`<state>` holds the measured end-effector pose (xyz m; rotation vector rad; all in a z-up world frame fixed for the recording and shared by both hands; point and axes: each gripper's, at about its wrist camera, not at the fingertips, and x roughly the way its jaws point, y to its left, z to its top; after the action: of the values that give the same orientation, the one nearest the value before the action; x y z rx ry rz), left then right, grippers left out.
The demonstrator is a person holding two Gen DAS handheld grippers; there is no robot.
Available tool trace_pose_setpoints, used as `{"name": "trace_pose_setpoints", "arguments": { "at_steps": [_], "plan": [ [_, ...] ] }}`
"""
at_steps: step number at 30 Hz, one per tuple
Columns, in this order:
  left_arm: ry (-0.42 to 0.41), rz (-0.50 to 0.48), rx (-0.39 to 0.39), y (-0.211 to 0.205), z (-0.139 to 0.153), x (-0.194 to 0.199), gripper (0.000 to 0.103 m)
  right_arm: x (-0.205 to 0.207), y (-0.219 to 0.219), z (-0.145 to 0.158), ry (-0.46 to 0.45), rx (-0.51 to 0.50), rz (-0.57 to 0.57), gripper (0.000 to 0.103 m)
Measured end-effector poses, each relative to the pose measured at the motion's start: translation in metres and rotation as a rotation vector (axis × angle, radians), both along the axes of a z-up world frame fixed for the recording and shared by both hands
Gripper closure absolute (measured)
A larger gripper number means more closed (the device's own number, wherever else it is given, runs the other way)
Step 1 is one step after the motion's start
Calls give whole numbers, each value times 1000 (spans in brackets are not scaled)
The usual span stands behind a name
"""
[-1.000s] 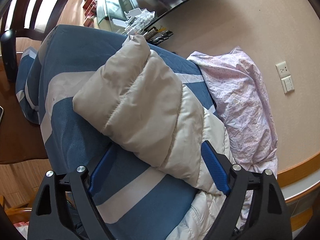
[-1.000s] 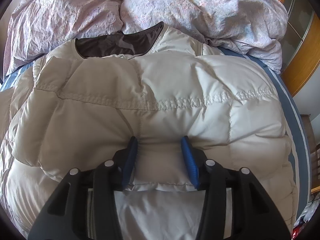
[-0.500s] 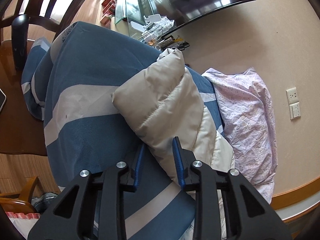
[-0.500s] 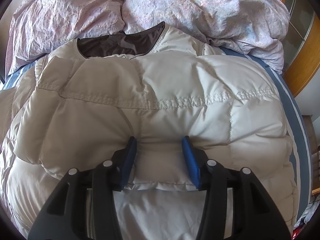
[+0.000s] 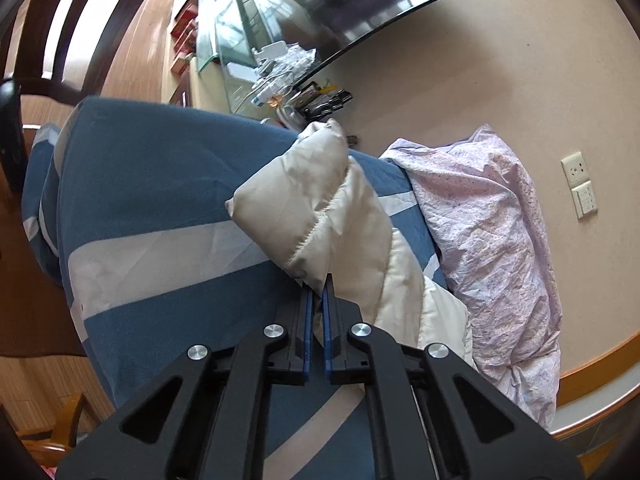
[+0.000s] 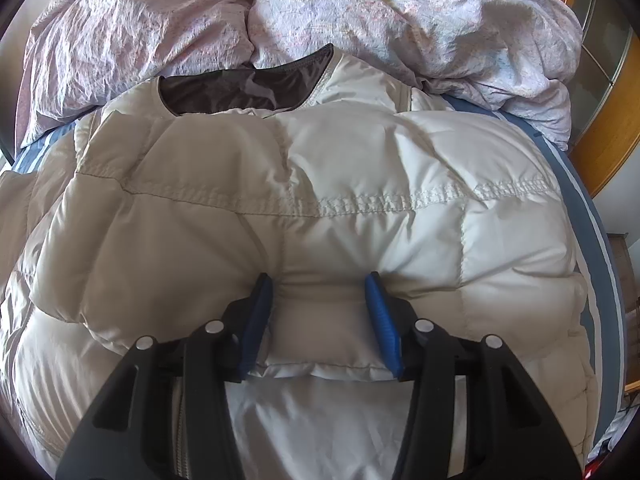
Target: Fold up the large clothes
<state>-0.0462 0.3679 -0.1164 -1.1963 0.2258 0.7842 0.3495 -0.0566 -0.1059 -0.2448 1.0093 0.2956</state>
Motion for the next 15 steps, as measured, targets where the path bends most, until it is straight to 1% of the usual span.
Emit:
{"name": "trace_pose_setpoints", "arguments": {
  "at_steps": [4,8,12,15],
  "plan": [
    [-20,-56,110,-4,37,12,101,0,0,0,1,4,0,53],
    [-38,-143,235,-17,80,40,102,0,-1,1,5,8,0,53],
    [-64,-267,352,-44,119,77,102,0,-2,1,9,15,1,52],
    [-93,-377,412,-73,142,109,102,1,-2,2,13,17,0,52]
  ]
}}
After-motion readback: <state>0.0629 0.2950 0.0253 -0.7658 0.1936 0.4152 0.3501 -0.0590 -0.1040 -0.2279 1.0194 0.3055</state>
